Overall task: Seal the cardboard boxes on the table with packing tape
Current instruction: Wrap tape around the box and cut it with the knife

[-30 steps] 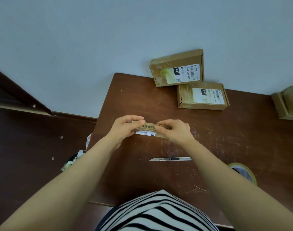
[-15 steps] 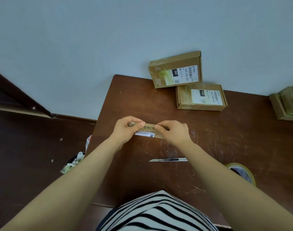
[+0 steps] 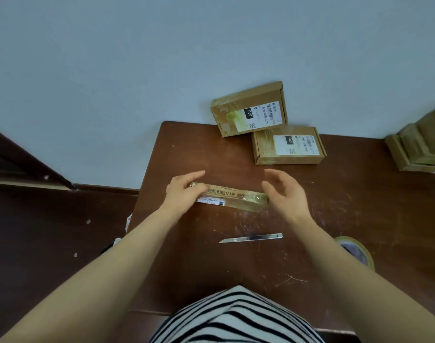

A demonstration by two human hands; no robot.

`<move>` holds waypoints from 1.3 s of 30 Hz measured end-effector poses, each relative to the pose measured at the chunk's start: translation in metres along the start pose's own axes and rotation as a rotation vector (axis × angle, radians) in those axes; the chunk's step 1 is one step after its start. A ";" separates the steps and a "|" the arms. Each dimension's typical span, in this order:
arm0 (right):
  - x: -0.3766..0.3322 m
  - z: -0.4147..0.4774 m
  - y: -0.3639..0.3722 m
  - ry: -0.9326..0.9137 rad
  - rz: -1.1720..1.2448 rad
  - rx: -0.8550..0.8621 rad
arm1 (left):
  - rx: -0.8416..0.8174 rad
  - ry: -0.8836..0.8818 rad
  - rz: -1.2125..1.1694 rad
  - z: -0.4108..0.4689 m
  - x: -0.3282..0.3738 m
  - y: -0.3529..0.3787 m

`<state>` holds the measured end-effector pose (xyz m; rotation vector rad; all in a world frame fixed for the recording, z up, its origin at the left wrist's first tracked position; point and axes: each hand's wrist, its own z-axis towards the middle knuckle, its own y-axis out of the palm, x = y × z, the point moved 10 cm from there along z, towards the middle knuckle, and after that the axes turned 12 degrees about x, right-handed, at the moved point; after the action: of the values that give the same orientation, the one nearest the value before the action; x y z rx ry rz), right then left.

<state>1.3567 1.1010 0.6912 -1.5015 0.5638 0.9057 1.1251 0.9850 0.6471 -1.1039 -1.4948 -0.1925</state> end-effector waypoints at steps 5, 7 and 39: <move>0.069 -0.019 -0.061 0.152 -0.085 0.206 | -0.030 0.098 0.156 -0.002 0.009 0.006; 0.093 -0.033 -0.082 0.180 -0.192 0.266 | -0.017 0.116 0.163 -0.001 0.011 0.008; 0.033 -0.039 -0.040 -0.051 -0.147 -0.030 | 0.108 0.101 -0.037 0.000 0.016 0.002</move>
<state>1.4162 1.0737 0.6871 -1.5215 0.3988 0.8394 1.1287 0.9938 0.6596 -0.9676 -1.4195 -0.1884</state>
